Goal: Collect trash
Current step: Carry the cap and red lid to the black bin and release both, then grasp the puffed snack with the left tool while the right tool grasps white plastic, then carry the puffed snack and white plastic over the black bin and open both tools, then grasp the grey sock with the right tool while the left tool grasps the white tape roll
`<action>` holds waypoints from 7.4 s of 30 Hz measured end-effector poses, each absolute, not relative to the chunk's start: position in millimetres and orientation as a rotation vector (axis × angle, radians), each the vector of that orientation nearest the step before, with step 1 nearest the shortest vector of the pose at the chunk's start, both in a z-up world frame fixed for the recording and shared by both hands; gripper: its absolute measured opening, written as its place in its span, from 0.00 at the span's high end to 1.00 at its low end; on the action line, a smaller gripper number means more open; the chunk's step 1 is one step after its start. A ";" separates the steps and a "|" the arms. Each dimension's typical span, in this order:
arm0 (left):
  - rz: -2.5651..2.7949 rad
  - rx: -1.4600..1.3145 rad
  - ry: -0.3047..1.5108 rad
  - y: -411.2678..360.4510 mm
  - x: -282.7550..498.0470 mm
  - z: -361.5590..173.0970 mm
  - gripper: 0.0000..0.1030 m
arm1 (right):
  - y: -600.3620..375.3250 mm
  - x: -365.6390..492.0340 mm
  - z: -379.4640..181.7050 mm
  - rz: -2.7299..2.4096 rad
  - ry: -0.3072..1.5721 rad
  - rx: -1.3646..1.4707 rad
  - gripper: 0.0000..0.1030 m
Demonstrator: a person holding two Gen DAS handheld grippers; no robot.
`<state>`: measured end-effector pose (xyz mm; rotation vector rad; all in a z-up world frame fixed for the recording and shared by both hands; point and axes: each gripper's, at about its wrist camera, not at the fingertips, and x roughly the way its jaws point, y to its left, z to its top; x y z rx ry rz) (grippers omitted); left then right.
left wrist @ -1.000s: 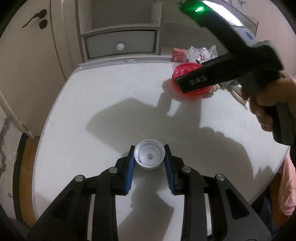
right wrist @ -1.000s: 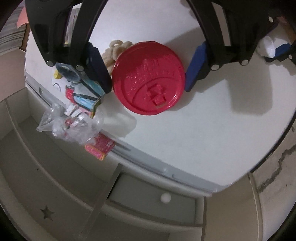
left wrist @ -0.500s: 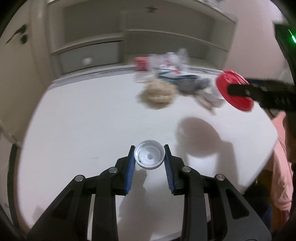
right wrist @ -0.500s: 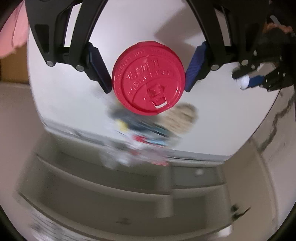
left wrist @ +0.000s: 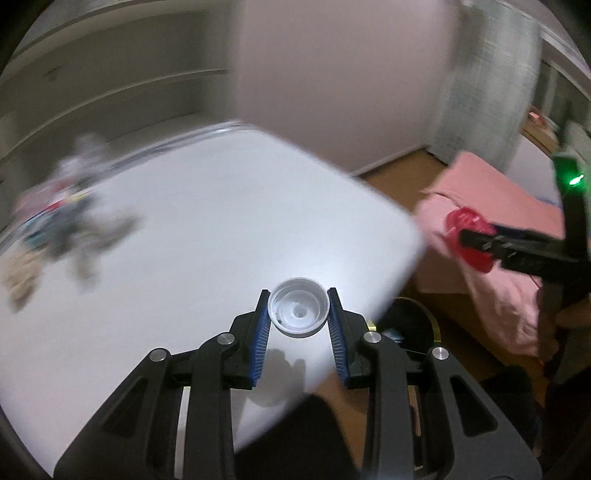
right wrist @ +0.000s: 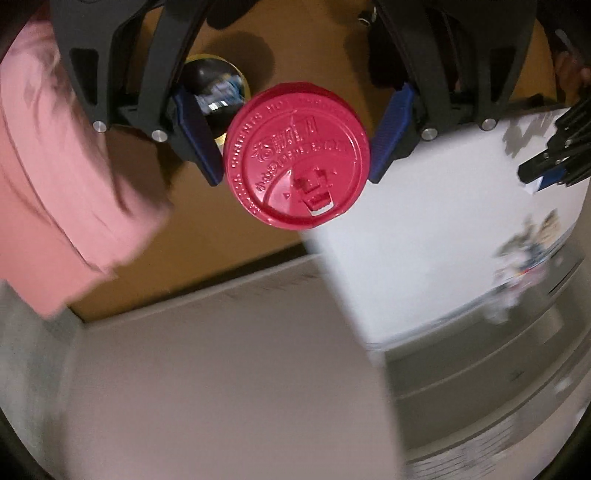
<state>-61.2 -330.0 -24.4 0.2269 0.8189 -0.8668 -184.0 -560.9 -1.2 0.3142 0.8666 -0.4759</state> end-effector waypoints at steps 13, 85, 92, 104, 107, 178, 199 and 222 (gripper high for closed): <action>-1.167 0.425 0.774 -512.6 -168.6 -89.6 0.72 | -698.3 -285.3 -163.9 -0.679 1.018 0.640 0.25; -0.550 0.273 0.779 -238.7 7.8 2.2 0.07 | -529.5 -168.4 8.4 -0.309 0.823 0.344 0.11; -0.272 0.196 0.851 -110.4 109.4 -25.3 0.07 | -419.8 -44.4 27.1 -0.017 0.900 0.217 0.11; -0.391 0.171 0.906 -99.1 161.4 -45.5 0.64 | -314.7 92.3 15.9 0.135 0.970 0.061 0.12; -0.419 0.150 0.871 -92.6 158.1 -42.4 0.72 | -310.3 117.8 3.1 0.126 1.007 0.049 0.15; -1.271 0.549 0.990 -629.2 -155.0 -214.2 0.72 | -735.5 -311.2 -203.3 -0.698 1.027 0.697 0.29; -1.322 0.622 0.967 -662.6 -176.4 -206.2 0.40 | -752.3 -348.3 -173.4 -0.839 0.906 0.787 0.19; -1.038 0.453 0.731 -446.2 -96.6 -26.9 0.08 | -658.7 -278.8 -64.8 -0.711 0.852 0.522 0.15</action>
